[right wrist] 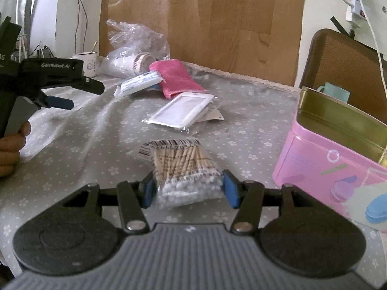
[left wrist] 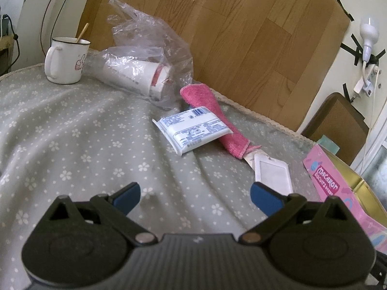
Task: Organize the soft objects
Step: 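Lift the swab bag into the pink tin and open the right gripper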
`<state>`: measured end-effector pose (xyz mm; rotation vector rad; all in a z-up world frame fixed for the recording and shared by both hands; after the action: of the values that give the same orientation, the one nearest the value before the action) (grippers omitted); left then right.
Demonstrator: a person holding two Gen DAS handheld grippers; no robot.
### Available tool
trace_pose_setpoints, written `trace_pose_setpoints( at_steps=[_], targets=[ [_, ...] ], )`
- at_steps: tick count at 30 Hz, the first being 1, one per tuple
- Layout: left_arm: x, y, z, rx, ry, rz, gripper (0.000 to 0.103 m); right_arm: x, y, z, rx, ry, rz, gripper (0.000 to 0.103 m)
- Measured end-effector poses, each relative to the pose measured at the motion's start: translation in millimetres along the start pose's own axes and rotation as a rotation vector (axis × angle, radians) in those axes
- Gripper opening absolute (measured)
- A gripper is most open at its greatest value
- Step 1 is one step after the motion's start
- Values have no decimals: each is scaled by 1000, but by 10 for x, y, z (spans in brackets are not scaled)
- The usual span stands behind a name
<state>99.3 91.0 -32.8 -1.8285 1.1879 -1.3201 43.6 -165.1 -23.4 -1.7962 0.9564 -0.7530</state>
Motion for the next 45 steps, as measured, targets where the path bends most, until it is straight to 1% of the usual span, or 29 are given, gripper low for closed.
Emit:
trace_pose_setpoints(
  at_steps=[11,34,40,43,45],
  targets=[
    [3,-2,-6,0,1,-2,101,-8,-3,4,3,17,-17,59],
    [7,2,0,-1,2,0,101,20,-6,9,-3,13,-14,59],
    [68,41,35,-27,29,25,101,-49,10,9,-30,4,-45,57],
    [115,66,60,-56,64,47,101,-85,37,-71,-34,-16,-37,57],
    [162,103,82,-95,94,62,100,-97,65,-133,-41,-22,-20,57]
  ],
)
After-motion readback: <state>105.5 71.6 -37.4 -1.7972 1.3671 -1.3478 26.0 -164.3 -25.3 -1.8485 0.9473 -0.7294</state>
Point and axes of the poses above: each gripper's, at about its wrist camera, not at the fingertips, and z roughly the way its jaws point, x to its right, y to its underside, the point moved 7 cm from there along z, roughly the way its jaws point, and after that the axes turned 10 degrees about x, right-handed, at the moved point
